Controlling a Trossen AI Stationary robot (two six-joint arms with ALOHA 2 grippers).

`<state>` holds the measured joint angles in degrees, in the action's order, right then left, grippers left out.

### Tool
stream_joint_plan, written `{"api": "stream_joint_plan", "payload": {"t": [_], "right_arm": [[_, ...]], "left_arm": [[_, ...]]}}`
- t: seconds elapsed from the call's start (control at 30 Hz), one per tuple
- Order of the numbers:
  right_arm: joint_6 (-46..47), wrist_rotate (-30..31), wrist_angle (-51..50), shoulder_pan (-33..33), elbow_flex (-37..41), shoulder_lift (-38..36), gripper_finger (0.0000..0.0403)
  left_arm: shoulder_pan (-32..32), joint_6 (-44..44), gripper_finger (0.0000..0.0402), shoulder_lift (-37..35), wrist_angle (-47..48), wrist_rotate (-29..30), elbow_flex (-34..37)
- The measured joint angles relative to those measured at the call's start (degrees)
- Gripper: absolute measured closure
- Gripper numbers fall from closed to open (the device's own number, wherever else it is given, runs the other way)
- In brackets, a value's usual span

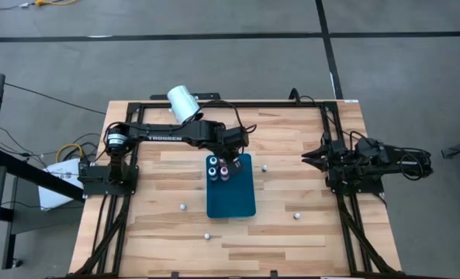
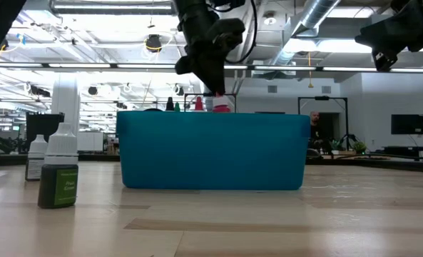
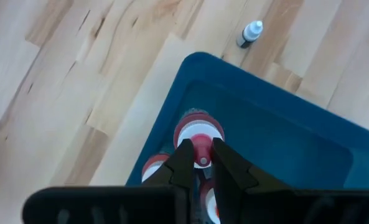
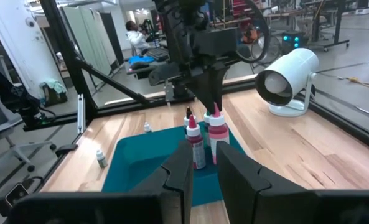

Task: Pick & Place food coloring
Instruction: Put the large pink food coloring bottle into the blue bin

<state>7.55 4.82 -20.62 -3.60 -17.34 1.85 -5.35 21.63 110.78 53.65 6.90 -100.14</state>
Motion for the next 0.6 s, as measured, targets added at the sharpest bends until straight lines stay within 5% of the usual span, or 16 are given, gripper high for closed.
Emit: {"api": "stream_joint_plan", "payload": {"t": [0.6], "right_arm": [[0.0,0.06,0.0,-0.02,0.0,0.0,0.0343]], "left_arm": [[-0.31,-1.37,0.0377,2.54,-0.71,1.2,-0.24]]}}
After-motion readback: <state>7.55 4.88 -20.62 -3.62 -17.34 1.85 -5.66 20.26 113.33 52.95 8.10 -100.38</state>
